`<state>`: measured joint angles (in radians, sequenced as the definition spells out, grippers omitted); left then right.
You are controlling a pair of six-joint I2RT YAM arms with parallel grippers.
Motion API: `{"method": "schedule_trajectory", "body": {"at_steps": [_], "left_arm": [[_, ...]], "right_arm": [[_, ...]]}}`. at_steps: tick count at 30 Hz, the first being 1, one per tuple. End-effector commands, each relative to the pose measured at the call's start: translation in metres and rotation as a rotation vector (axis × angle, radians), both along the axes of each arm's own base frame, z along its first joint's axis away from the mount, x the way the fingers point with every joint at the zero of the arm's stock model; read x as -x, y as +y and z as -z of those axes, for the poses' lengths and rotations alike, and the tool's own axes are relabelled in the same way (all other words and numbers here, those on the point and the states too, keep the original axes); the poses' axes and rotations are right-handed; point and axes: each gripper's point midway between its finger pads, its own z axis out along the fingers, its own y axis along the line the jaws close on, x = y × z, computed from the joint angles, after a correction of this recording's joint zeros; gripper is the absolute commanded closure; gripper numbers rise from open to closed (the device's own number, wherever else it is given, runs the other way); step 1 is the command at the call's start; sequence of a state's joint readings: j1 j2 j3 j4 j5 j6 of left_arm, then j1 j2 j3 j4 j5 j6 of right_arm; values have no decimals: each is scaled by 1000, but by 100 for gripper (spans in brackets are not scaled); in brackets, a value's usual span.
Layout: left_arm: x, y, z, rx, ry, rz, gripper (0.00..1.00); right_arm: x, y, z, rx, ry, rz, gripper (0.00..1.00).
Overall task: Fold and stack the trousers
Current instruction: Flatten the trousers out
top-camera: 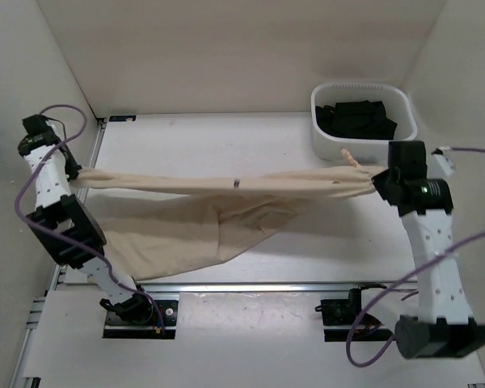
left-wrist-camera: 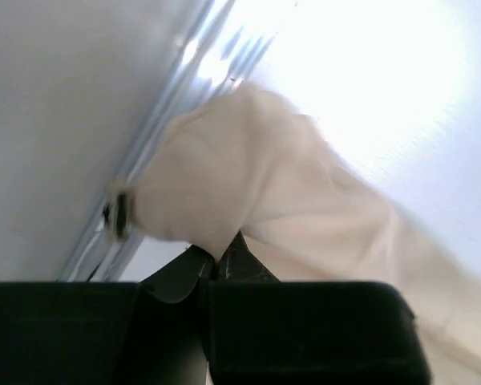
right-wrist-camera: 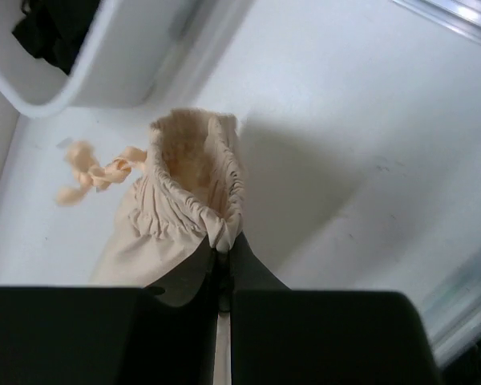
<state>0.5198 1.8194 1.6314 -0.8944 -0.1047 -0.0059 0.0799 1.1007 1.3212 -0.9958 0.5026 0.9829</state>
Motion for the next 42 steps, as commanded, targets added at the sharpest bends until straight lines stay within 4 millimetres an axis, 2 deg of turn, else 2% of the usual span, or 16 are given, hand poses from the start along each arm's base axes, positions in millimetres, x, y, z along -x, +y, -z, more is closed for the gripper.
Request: {"method": "schedule_trajectory", "body": {"at_steps": [1, 6, 11, 12, 13, 14, 15, 16, 17, 20, 23, 26, 30, 36, 38, 42], "left_arm": [[59, 32, -73, -140, -31, -152, 86], [143, 2, -39, -21, 159, -216, 86], [218, -34, -22, 28, 302, -274, 86], [227, -43, -18, 44, 326, -272, 86], [237, -51, -12, 64, 356, -269, 84], [254, -61, -2, 63, 396, -274, 78], [262, -66, 4, 63, 417, -277, 65], [270, -69, 8, 63, 433, -289, 32], [274, -72, 9, 62, 432, -289, 23], [265, -71, 9, 99, 406, -284, 16], [222, -53, -9, 115, 276, -258, 16], [171, -36, -11, 153, 199, -198, 16], [112, -42, 15, 182, 156, -66, 10], [94, -54, 86, 169, 281, 6, 0], [89, -76, 107, 250, 322, 58, 0], [129, -108, 141, 288, 461, 100, 0]], "right_arm": [[63, -31, 23, 37, 120, 110, 100], [115, -39, 57, 33, 211, 192, 100], [138, -59, 49, 81, 154, 348, 97], [143, -65, 50, 115, 155, 369, 91], [144, -68, 52, 133, 168, 369, 61], [145, -70, 56, 151, 199, 366, 42], [145, -70, 61, 161, 231, 355, 27], [143, -70, 65, 170, 266, 345, 9], [143, -70, 67, 184, 295, 324, 5], [128, -75, 65, 243, 331, 250, 3], [100, -70, 58, 267, 319, 117, 3], [55, -43, 65, 174, 256, -70, 3], [15, -22, 96, 83, 301, -175, 3], [-11, -8, 155, -11, 463, -200, 3], [-8, -2, 173, -26, 527, -218, 1], [3, 10, 208, -36, 630, -241, 1]]}}
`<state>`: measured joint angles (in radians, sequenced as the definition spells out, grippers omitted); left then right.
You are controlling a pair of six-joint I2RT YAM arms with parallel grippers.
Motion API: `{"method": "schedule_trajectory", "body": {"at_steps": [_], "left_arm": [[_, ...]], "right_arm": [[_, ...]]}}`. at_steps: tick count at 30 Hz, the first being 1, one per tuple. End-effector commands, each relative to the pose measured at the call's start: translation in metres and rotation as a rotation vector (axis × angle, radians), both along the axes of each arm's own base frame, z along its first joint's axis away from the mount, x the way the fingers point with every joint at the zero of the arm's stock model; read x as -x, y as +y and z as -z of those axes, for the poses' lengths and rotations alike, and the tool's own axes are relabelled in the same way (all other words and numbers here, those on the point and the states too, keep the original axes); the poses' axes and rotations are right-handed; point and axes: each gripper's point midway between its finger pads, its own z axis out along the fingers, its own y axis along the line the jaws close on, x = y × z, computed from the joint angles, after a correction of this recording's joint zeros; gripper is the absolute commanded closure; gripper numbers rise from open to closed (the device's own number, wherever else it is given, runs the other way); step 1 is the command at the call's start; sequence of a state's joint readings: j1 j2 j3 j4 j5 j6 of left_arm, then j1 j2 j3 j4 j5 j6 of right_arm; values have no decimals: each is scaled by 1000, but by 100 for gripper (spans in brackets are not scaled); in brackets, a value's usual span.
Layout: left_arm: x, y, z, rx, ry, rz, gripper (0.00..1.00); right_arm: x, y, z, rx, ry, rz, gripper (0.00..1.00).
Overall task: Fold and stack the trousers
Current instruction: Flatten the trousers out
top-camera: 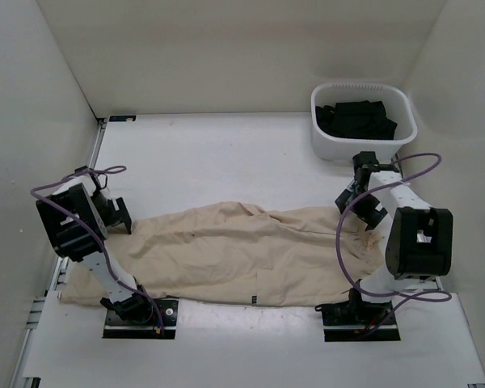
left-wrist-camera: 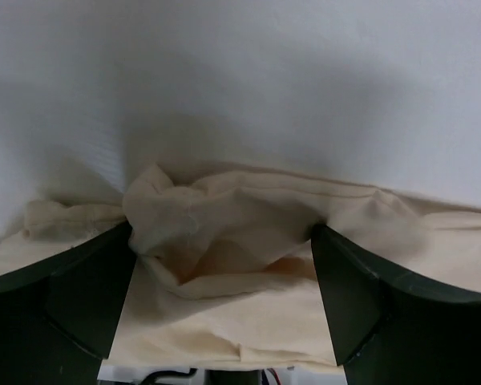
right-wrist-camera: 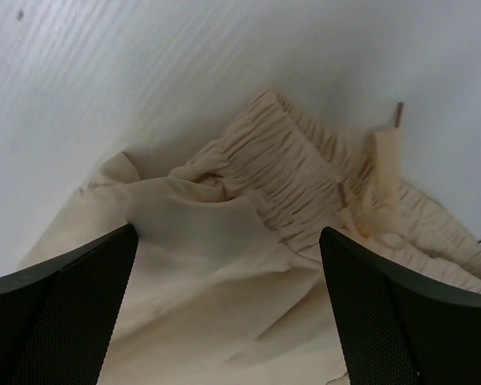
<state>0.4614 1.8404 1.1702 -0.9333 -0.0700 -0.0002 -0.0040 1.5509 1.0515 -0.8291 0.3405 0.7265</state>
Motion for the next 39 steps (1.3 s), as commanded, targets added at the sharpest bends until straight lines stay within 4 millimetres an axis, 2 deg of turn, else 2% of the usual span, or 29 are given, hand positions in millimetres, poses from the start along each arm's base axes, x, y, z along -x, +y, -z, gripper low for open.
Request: {"method": "schedule_trajectory", "body": {"at_steps": [1, 4, 5, 6, 7, 8, 9, 11, 13, 14, 16, 18, 19, 21, 22, 23, 24, 25, 26, 27, 28, 29, 30, 31, 32, 34, 35, 38, 39], "left_arm": [[20, -23, 12, 28, 32, 38, 0], [43, -41, 26, 67, 95, 63, 0], [47, -46, 30, 91, 109, 62, 6], [51, -55, 34, 124, 123, 70, 35], [50, -59, 34, 133, 120, 79, 51], [50, -61, 36, 147, 124, 78, 68], [50, -61, 36, 147, 124, 78, 84], [36, -55, 28, 125, 75, 80, 86], [-4, -34, -1, 50, -59, 77, 86], [-22, -27, -19, 17, -132, 80, 86], [-64, -12, -87, -75, -356, 89, 86], [-72, -8, -139, -140, -497, 95, 86], [-65, -11, -147, -142, -502, 95, 86], [-39, -15, -149, -165, -475, 85, 86], [-10, -17, -122, -176, -365, 72, 86], [11, -17, -108, -181, -303, 56, 86], [36, -10, -99, -216, -248, 20, 86], [68, -18, -71, -188, -152, 4, 86], [85, -19, -60, -183, -112, -15, 86], [101, -22, -52, -179, -77, -29, 86], [128, -28, -34, -159, 7, -46, 85], [137, -32, -28, -157, 31, -45, 79], [145, -34, -24, -146, 52, -54, 67], [148, -35, -22, -142, 62, -66, 56], [143, -31, -26, -151, 44, -67, 37], [130, -23, -34, -145, 5, -99, 21], [111, -13, -52, -145, -60, -123, 17], [85, -6, -82, -109, -124, -133, 13], [72, -1, -106, -114, -167, -132, 13]], "right_arm": [[2, 16, 14, -32, 16, -19, 1], [5, 20, 29, -58, 18, -12, 8], [5, 21, 32, -60, 10, -2, 21], [6, 23, 40, -73, 24, 6, 29], [4, 23, 42, -74, 23, 7, 36], [6, 23, 48, -73, 44, 7, 59], [6, 23, 48, -73, 44, 7, 70], [-5, 26, 36, -74, 7, -3, 93], [-15, 25, 10, -24, -70, -38, 100], [-18, 23, -3, 8, -104, -51, 100], [-20, 18, -42, 57, -224, -54, 100], [-10, 10, -59, 82, -302, 7, 100], [7, 7, -66, 82, -345, 28, 100], [29, 9, -63, 57, -367, 82, 100], [47, 9, -64, 38, -385, 98, 100], [72, 9, -39, 33, -316, 116, 100], [87, 8, -33, 18, -319, 168, 100], [113, 8, -18, 16, -238, 188, 100], [137, 6, 3, 29, -157, 208, 100], [149, 5, 11, 29, -135, 239, 84], [159, 4, 17, 38, -97, 239, 65], [163, 4, 20, 41, -82, 247, 43], [164, 4, 20, 43, -72, 246, 13], [159, 2, 13, 53, -83, 248, 8], [156, 1, 10, 61, -91, 249, 6], [144, -3, -2, 79, -127, 253, 5], [137, -5, -18, 96, -154, 247, 5], [127, -17, -46, 156, -222, 295, 5], [124, -18, -62, 158, -259, 310, 5]]}}
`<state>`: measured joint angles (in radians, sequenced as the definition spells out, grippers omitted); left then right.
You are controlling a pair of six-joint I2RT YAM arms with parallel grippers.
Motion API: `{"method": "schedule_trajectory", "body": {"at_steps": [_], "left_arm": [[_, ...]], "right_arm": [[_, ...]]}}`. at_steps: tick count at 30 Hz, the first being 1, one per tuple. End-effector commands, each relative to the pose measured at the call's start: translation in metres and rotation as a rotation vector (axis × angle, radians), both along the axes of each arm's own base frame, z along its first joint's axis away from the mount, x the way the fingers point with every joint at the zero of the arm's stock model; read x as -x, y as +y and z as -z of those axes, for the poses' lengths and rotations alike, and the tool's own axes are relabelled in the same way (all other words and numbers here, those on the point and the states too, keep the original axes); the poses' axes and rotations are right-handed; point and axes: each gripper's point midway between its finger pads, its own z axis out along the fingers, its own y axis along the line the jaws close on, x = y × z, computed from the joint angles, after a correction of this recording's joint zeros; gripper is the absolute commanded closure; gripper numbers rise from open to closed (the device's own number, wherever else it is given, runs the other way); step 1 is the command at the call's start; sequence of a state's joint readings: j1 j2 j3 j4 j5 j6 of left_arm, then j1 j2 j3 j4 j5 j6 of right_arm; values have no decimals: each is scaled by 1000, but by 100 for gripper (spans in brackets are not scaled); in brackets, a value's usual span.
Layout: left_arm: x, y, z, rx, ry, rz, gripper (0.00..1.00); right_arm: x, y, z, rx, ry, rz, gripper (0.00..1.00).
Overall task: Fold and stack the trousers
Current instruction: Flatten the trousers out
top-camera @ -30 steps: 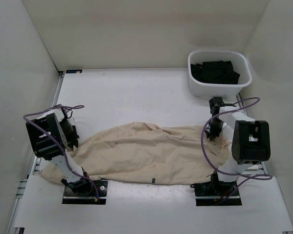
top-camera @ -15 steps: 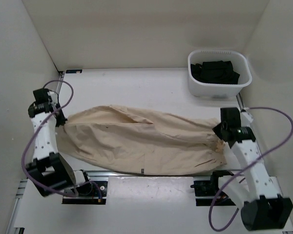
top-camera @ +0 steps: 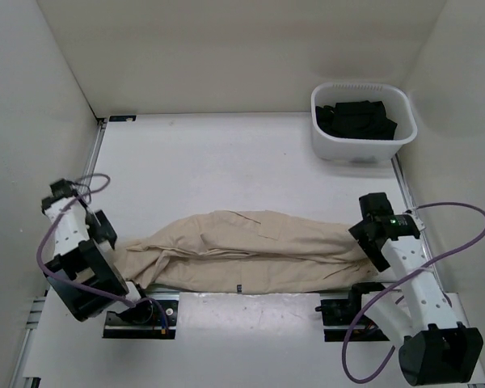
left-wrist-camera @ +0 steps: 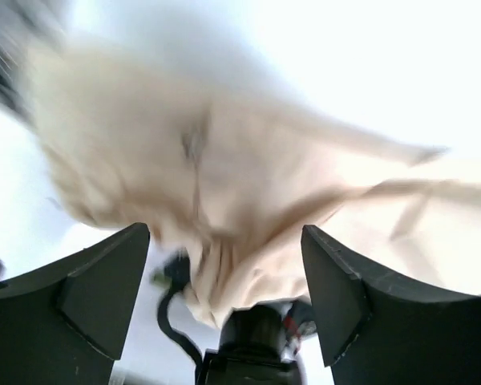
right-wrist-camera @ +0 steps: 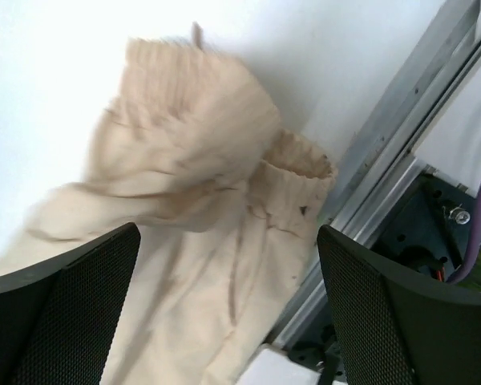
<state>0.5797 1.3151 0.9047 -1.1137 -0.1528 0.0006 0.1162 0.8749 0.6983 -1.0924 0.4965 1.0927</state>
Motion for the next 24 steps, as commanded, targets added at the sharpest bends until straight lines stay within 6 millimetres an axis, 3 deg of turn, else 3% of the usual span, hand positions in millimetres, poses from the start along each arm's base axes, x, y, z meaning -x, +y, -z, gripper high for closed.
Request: {"method": "schedule_trajectory", "body": {"at_steps": [1, 3, 5, 7, 8, 10, 11, 12, 15, 16, 17, 18, 20, 21, 22, 23, 24], "left_arm": [[-44, 15, -53, -7, -160, 0, 12], [-65, 16, -72, 25, -216, 12, 11], [-74, 14, -74, 65, -224, 17, 9], [-93, 11, -57, 91, -209, 59, 4], [-96, 5, -47, 111, -181, 81, 2], [-111, -15, -25, 181, -134, 148, 0], [-115, -27, -20, 220, -124, 175, 0], [-121, -54, -10, 299, -106, 235, 0], [-115, -100, 1, 397, -59, 341, 0], [-108, -126, 8, 440, -32, 407, 0], [-103, -135, 10, 443, -21, 440, 0], [-98, -149, 15, 448, 1, 493, 0], [-84, -157, 30, 460, 45, 518, 0], [-78, -159, 38, 458, 71, 526, 0], [-69, -159, 50, 448, 122, 538, 0], [-59, -146, 66, 378, 169, 539, 0], [-55, -138, 75, 337, 191, 541, 0]], "right_arm": [[-4, -18, -44, 90, -75, 68, 5], [-13, -18, -56, 89, -128, 85, 6], [-27, -15, -64, 77, -174, 69, 7], [-45, -11, -57, 69, -165, 57, 7], [-51, -8, -45, 66, -104, 51, 6], [-64, -7, -39, 75, -64, 38, 5], [-68, -6, -27, 86, 8, 35, 3], [-72, -6, -23, 88, 27, 34, 2], [-82, 3, -1, 40, 87, 22, 2], [-74, 4, 13, 24, 125, 27, 2], [-76, 11, 23, -13, 131, 21, 5], [-73, 8, 29, -30, 140, 32, 15], [-67, 9, 45, -52, 171, 29, 31], [-63, 8, 47, -48, 188, 10, 46], [-66, 7, 48, -57, 180, 10, 55], [-68, 7, 47, -54, 177, -6, 63], [-67, 7, 47, -52, 182, -17, 79]]}}
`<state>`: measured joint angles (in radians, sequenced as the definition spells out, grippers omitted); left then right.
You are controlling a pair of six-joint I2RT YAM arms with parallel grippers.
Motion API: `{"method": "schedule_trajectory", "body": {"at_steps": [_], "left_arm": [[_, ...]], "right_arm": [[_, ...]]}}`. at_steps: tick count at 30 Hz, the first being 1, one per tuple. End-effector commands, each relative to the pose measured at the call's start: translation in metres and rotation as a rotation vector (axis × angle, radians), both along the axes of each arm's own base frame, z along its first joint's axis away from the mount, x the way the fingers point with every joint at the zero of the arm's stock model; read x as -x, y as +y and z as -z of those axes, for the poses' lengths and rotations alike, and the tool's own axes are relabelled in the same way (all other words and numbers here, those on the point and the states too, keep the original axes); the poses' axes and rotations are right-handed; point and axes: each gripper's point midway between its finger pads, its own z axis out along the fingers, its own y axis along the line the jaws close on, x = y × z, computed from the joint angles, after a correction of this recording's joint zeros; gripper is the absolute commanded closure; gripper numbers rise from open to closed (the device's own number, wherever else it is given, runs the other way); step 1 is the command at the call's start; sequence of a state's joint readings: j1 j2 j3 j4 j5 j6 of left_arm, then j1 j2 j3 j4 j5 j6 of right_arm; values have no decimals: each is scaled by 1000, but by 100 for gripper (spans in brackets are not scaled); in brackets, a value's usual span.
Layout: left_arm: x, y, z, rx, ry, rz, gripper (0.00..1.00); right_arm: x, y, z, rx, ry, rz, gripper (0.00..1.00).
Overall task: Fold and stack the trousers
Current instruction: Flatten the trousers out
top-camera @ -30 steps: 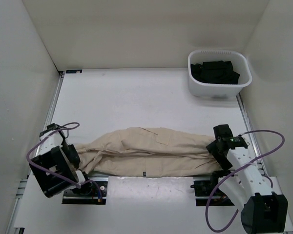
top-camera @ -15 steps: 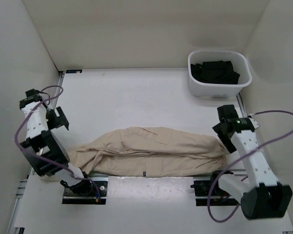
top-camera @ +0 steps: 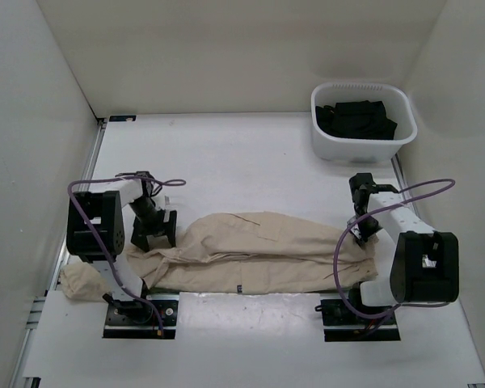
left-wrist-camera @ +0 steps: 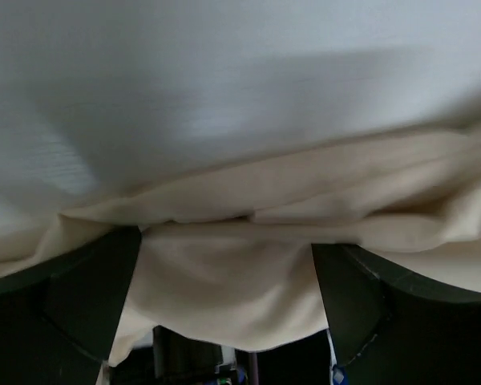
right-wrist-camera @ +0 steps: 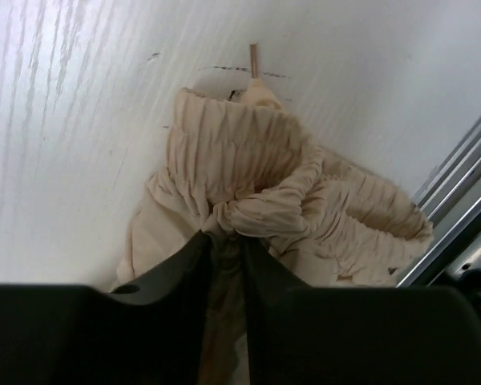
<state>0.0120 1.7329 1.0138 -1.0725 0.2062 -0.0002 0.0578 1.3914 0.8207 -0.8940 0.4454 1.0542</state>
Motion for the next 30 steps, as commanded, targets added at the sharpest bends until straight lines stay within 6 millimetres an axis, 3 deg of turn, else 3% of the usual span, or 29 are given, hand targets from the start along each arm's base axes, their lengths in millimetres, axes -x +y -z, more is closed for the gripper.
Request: {"method": "schedule_trajectory", "body": {"at_steps": [1, 2, 3, 4, 5, 6, 7, 10, 12, 13, 15, 16, 18, 19, 21, 22, 23, 24, 26, 27, 28, 30], "left_arm": [[19, 33, 32, -178, 33, 28, 0], [17, 37, 36, -205, 19, 32, 4], [12, 40, 36, -221, -7, 32, 15], [11, 40, 34, -222, -16, 31, 32], [-4, 41, 24, -224, -78, 24, 69], [-13, 41, 16, -225, -120, 19, 84], [-22, 41, 9, -226, -161, 15, 86], [-63, 53, -35, -299, -353, -7, 86], [-96, 60, -81, -335, -528, -36, 86], [-103, 57, -97, -322, -583, -44, 86], [-105, 42, -130, -234, -672, -43, 84], [-99, 35, -133, -207, -667, -29, 80], [-80, 20, -128, -144, -605, 2, 62], [-49, 13, -112, -118, -480, 24, 56], [-14, 8, -93, -84, -326, 33, 40], [9, 9, -77, -77, -228, 23, 37], [18, 12, -72, -77, -193, 14, 36], [20, 14, -70, -79, -183, -1, 36], [1, 29, -83, -89, -261, -74, 31], [-17, 35, -91, -88, -329, -103, 31], [-40, 51, -113, -108, -434, -162, 31], [-64, 67, -136, -110, -542, -219, 31]], "right_arm": [[-15, -2, -6, 1, -63, -43, 87], [-14, -5, -13, 18, -64, -51, 94], [-22, -8, -26, 38, -101, -48, 100], [-25, -13, -40, 65, -139, -58, 100], [-26, -18, -51, 97, -158, -64, 100], [-25, -23, -62, 127, -171, -59, 100], [-30, -33, -86, 184, -242, -51, 100], [-30, -43, -123, 245, -357, -50, 100], [-26, -48, -134, 270, -392, -49, 100], [-26, -48, -140, 274, -421, -57, 100], [-21, -47, -134, 266, -406, -70, 100], [-17, -47, -129, 266, -383, -73, 100], [-10, -47, -119, 266, -337, -80, 100], [-7, -47, -112, 264, -320, -75, 100], [-4, -47, -104, 265, -293, -78, 100], [-2, -48, -101, 265, -283, -80, 100], [0, -48, -98, 265, -274, -81, 100], [0, -48, -96, 265, -264, -83, 100], [0, -48, -94, 265, -254, -84, 100], [0, -48, -94, 265, -254, -84, 100], [0, -48, -94, 265, -254, -84, 100], [2, -50, -93, 277, -245, -82, 100]]}}
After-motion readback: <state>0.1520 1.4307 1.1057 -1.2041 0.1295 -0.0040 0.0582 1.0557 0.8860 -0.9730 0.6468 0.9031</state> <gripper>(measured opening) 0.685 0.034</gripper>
